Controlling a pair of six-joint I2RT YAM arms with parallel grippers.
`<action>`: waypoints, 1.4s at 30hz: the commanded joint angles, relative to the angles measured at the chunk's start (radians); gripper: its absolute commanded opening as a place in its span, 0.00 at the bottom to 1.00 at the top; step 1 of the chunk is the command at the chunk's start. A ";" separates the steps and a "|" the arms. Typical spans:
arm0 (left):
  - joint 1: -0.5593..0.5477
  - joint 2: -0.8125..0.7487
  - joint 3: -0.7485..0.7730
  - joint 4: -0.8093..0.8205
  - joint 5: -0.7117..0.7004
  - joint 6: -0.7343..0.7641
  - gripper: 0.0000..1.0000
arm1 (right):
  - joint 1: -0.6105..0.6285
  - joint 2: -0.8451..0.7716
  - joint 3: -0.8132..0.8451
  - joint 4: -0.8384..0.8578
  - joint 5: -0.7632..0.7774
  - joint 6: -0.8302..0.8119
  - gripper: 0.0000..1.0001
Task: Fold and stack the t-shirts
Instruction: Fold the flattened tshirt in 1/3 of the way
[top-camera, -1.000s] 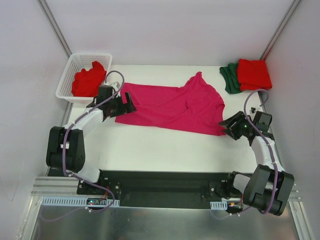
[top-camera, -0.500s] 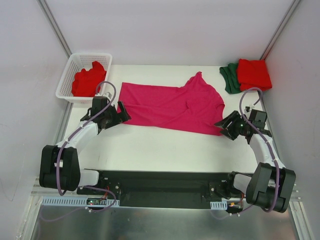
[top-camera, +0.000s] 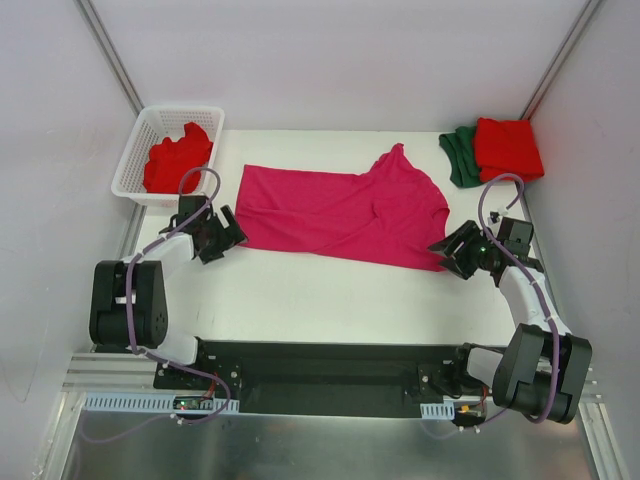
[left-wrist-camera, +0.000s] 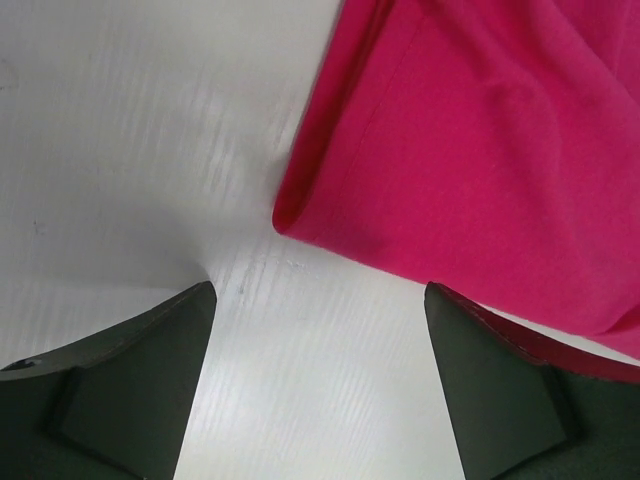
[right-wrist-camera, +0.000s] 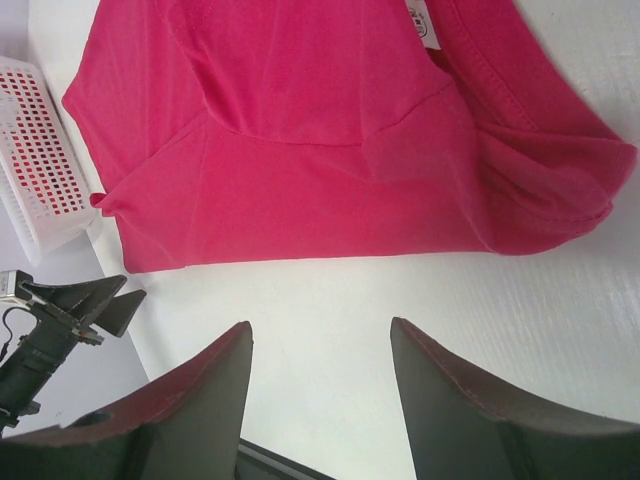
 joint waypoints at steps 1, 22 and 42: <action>0.008 0.047 0.027 0.041 -0.002 -0.013 0.85 | 0.007 -0.020 0.043 -0.006 -0.005 0.001 0.60; 0.008 0.148 0.044 0.124 0.045 -0.039 0.37 | 0.007 -0.047 0.018 -0.049 0.047 -0.022 0.60; 0.008 0.148 0.050 0.139 0.051 -0.040 0.12 | 0.006 -0.109 0.000 -0.253 0.390 0.019 0.62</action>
